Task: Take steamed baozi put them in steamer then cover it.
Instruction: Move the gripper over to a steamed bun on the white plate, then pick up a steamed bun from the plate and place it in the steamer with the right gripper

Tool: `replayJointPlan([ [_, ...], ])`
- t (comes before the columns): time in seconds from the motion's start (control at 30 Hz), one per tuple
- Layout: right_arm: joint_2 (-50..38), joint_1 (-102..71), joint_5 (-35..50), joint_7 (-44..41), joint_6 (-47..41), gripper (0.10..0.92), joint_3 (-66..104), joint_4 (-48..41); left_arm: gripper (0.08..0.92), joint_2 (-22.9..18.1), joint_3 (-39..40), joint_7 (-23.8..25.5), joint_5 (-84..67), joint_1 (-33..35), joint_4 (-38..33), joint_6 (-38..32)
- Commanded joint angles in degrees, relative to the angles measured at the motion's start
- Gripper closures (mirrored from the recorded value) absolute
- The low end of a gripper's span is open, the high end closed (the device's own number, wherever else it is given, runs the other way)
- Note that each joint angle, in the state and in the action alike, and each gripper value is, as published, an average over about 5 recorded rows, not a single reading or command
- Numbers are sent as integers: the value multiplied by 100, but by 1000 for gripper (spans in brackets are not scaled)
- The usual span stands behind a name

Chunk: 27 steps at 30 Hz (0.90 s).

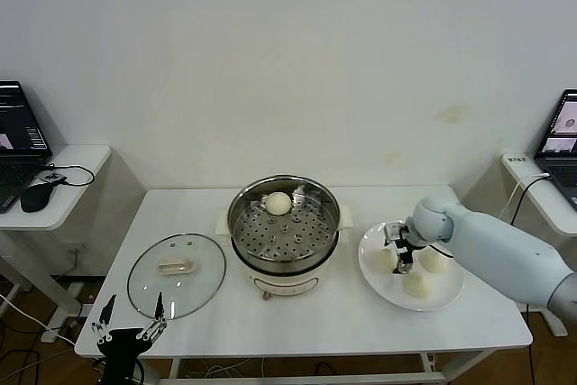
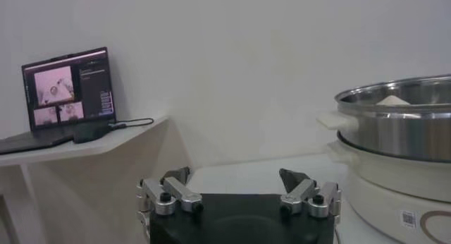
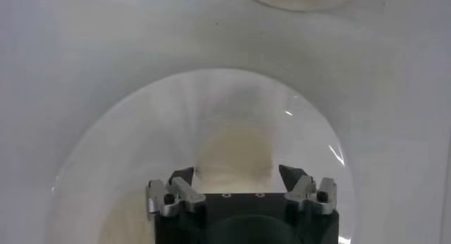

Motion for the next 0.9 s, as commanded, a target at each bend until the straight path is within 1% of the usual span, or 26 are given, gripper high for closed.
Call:
replayJointPlan([
  [0.03, 89, -67, -50, 17, 1, 346, 57, -108, 177, -1, 2, -2, 2, 5, -10, 1],
  [0.3, 45, -28, -44, -84, 4, 404, 103, -62, 177, -8, 2, -6, 3, 26, -64, 0],
  [0.5, -182, 415, 164, -228, -59, 427, 37, 249, 177, -3, 0, -9, 1, 41, -110, -1],
  [0.7, -507, 1415, 617, -442, -190, 430, -127, 619, 177, 5, 38, -5, 3, 30, -151, 4],
  [0.9, -531, 2844, 1391, -480, -436, 423, -905, 916, 177, 24, 70, 2, 5, 12, -195, 13],
])
